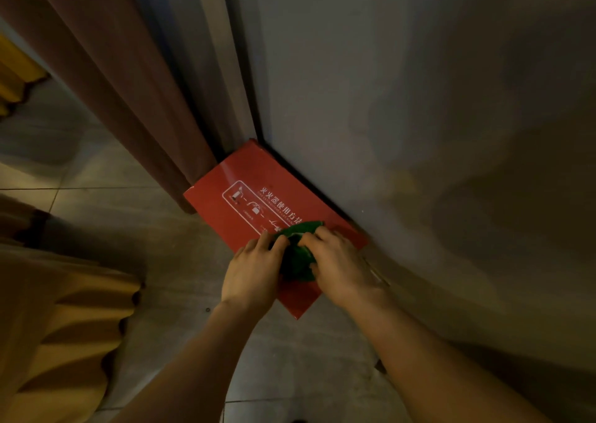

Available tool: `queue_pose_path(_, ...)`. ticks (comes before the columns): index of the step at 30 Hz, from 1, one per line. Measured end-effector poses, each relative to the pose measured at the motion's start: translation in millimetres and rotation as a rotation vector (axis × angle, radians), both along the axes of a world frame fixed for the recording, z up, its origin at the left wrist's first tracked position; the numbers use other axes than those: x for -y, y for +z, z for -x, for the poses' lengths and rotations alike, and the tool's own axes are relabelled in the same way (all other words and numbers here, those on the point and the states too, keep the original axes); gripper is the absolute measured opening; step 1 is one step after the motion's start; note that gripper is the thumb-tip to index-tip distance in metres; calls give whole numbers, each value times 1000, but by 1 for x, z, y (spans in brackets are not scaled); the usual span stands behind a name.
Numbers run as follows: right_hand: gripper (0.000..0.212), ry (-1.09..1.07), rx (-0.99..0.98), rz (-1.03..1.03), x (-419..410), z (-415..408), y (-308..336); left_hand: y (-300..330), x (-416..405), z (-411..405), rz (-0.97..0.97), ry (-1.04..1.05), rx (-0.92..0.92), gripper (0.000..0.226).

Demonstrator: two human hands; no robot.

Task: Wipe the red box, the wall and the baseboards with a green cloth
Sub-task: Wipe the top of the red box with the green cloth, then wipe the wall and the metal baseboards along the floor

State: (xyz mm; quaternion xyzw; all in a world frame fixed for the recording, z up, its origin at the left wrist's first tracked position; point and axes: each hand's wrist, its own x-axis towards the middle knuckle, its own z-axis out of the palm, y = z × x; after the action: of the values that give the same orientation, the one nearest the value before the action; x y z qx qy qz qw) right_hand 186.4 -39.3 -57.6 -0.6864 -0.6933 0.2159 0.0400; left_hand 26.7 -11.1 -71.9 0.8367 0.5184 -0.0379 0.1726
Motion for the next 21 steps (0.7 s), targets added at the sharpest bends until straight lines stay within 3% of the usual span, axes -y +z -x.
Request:
queue_pose_path(8, 41, -16, -22, -112, 11, 5, 76, 80, -1, 8, -70, -33, 35, 39)
queue_pose_path(21, 38, -64, 54, -343, 63, 48, 312, 303, 35, 52, -292, -101, 224, 46)
